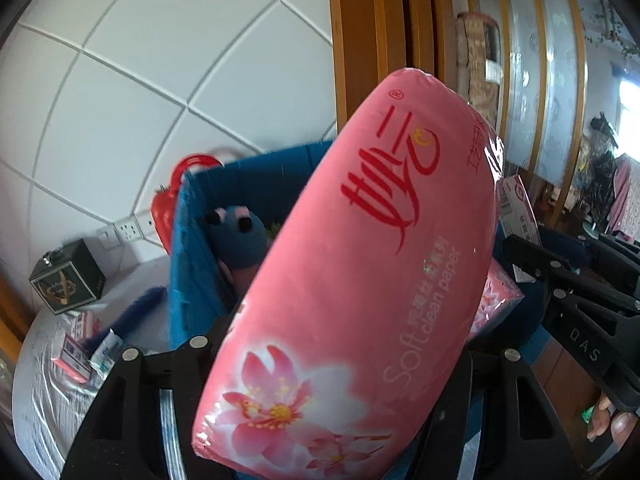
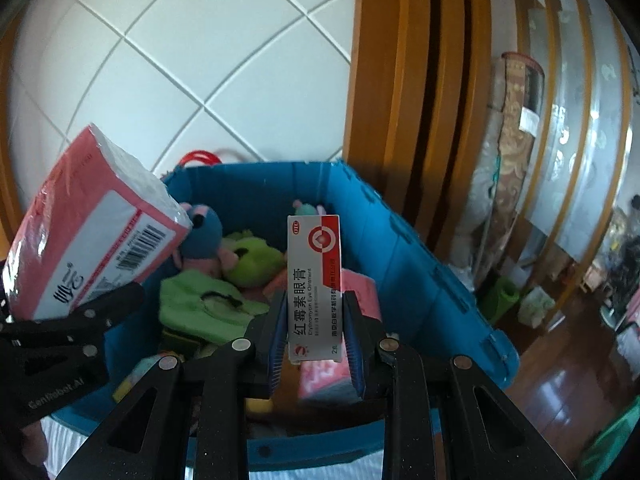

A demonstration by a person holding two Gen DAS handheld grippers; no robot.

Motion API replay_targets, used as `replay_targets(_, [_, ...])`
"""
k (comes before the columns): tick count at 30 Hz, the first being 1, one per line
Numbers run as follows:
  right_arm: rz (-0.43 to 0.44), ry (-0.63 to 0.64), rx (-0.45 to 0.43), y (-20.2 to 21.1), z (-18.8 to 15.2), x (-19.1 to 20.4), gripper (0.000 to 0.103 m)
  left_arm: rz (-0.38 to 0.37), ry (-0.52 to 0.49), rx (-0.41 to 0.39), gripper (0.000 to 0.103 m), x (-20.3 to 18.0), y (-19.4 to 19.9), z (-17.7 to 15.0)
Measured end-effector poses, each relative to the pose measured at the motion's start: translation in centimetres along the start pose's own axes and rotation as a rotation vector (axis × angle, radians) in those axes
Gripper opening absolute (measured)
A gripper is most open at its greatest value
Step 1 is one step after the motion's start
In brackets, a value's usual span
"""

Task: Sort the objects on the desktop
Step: 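Open both grippers to drop the tissue pack and medicine box into the bin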

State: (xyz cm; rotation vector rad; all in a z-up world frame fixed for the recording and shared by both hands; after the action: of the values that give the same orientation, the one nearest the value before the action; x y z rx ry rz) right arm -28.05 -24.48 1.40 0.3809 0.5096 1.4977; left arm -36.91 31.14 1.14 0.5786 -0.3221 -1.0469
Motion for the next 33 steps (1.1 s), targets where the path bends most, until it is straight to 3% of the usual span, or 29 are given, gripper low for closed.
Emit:
replay_targets(10, [0.06, 0.03, 0.067, -3.7, -1.5, 0.5, 0.026, 0.04, 0.033, 0.145, 0.063, -0.7, -4.2, -0.9])
replay_targets(17, [0.074, 0.062, 0.096, -5.6, -1.8, 1.1, 0.026, 0.058, 0.057, 0.192, 0.066, -0.6, -5.3, -1.4])
replay_targets(19, [0.075, 0.067, 0.1, -5.9, -1.8, 1.1, 0.026, 0.063, 0.054, 0.192, 0.07, -0.6, -5.3, -1.4])
replay_targets(21, [0.078, 0.069, 0.102, -6.1, -1.8, 1.1, 0.026, 0.077, 0.055, 0.171, 0.083, -0.6, -4.9, -1.2])
replay_targets(27, [0.085, 0.08, 0.108, -6.4, -1.8, 1.2, 0.027, 0.093, 0.061, 0.152, 0.084, -0.4, -4.4, -1.0])
replay_targets(31, [0.08, 0.076, 0.101, -6.2, -1.8, 1.2, 0.032, 0.105, 0.064, 0.149, 0.084, -0.1, -4.3, -1.1])
replay_targets(32, [0.079, 0.074, 0.098, -6.0, -1.8, 1.1, 0.038, 0.107, 0.064, 0.149, 0.084, 0.0, -4.2, -1.1])
replay_targets(33, [0.079, 0.072, 0.095, -5.9, -1.8, 1.1, 0.051, 0.109, 0.065, 0.148, 0.084, 0.1, -4.2, -1.1])
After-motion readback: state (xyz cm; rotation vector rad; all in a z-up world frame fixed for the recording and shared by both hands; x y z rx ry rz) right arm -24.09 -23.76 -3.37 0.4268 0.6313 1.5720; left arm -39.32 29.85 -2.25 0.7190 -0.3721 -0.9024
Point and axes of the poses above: each gripper's, at about its wrist camera, not at the fingertips, and y roughly against the way its jaws point, x to its left, z to its top, the point moved 5 cm from there along -y, roughly the way its jaws point, and after that the axes turned 10 degrees about y, right-handed, at the moved point
